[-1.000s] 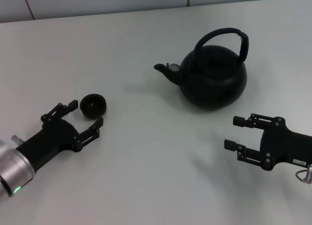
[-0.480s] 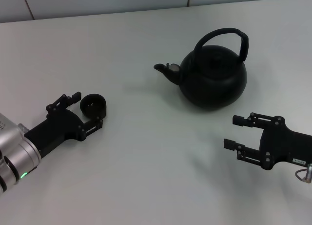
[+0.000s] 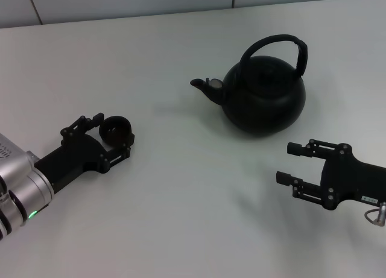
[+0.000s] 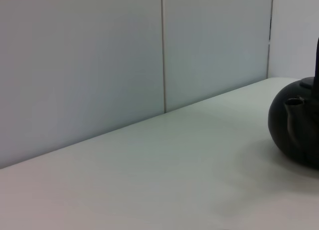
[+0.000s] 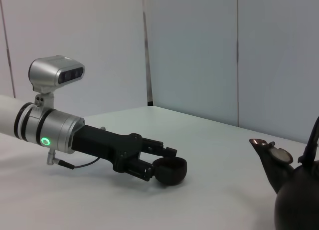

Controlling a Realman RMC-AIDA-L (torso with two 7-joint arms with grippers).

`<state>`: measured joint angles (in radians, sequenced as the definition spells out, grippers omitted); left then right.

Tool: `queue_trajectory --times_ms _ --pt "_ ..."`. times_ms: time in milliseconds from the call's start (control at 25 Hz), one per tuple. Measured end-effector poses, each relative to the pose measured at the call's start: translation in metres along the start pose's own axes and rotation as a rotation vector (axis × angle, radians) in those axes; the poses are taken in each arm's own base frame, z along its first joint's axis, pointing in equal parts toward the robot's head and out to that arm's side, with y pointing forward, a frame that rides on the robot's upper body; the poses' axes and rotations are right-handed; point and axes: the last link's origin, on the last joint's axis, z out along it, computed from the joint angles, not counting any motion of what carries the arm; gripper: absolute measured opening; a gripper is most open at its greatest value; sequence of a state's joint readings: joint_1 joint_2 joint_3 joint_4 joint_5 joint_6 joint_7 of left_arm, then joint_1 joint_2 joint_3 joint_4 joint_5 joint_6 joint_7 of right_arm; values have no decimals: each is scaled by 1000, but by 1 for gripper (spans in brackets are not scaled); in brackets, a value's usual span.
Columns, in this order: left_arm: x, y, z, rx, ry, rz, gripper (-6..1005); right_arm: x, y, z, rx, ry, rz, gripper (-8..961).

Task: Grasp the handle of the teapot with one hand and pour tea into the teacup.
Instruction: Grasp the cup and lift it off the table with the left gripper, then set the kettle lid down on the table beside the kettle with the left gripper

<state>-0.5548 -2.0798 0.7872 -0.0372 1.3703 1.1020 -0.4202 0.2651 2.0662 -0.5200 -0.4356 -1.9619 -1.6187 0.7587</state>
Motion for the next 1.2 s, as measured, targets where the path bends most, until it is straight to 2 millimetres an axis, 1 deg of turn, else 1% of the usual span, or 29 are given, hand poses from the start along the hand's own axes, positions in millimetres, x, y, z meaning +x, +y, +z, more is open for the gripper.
queue_trajectory --times_ms 400,520,560,640,720,760,800,840,920,960,1000,1040,1160,1200 --pt "3 3 1 -18 16 19 801 0 2 -2 3 -8 7 608" --pt "3 3 1 -18 16 19 744 0 2 -3 7 -13 9 608" --pt "8 9 -1 -58 60 40 726 0 2 -3 10 -14 10 608" --pt "10 12 -1 -84 73 56 688 0 2 -4 15 -16 11 608" --pt "12 17 1 -118 80 69 688 0 2 -4 16 -16 12 608" --pt "15 23 5 -158 83 73 688 0 2 -5 17 -15 12 608" --pt "15 23 5 -158 83 73 688 0 2 -5 17 -15 12 608" --pt "19 30 12 -188 83 69 688 1 2 -5 18 -15 13 608" --pt "21 31 14 -197 83 70 688 1 2 -5 18 -15 13 608" --pt "24 36 20 -222 82 69 688 1 2 -5 18 -15 14 607" --pt "24 36 20 -222 82 69 688 1 2 -5 18 -15 14 607" --pt "28 39 25 -237 85 73 688 1 3 -5 18 -16 13 607" --pt "31 42 29 -242 84 79 689 1 3 -4 17 -18 11 607" --pt "31 44 34 -240 68 93 689 1 3 -4 17 -18 11 607"
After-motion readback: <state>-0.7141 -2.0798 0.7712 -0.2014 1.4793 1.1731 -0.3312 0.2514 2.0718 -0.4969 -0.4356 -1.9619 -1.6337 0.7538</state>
